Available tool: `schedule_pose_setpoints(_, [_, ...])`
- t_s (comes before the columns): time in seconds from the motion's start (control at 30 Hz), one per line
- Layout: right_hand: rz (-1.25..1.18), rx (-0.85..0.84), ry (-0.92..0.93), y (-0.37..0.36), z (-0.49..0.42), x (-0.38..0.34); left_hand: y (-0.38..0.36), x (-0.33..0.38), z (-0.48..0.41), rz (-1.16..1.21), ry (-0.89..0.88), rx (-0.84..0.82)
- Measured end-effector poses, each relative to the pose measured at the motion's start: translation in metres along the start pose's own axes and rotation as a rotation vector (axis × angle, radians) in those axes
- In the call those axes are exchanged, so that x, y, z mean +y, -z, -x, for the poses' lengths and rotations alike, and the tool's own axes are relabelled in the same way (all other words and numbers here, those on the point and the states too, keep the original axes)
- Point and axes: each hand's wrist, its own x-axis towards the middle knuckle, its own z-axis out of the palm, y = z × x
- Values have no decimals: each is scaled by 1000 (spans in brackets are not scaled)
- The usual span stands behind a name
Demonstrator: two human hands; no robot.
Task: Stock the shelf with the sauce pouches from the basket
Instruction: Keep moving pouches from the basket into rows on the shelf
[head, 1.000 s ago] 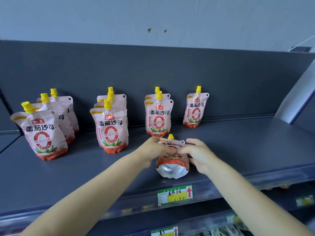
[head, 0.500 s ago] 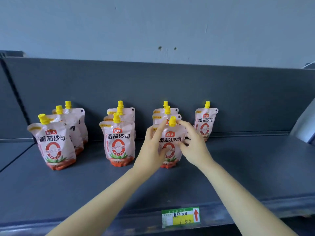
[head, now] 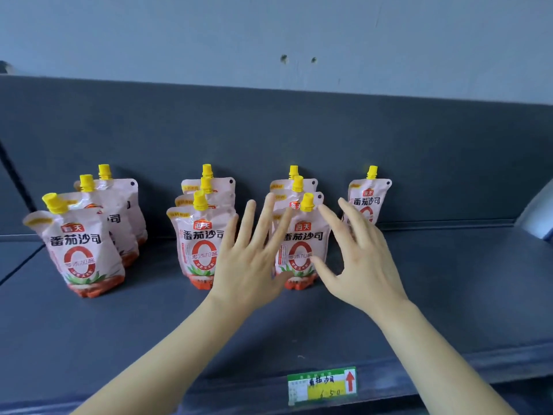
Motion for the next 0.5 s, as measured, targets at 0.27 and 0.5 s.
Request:
schedule_pose_setpoints(0.27, [17,23,59,18,33,-34,40,-11,44,-167,148,-86])
schedule_pose_setpoints(0.5, [-206,-34,222,15,56,-118,131,-24,129,-403,459,-247])
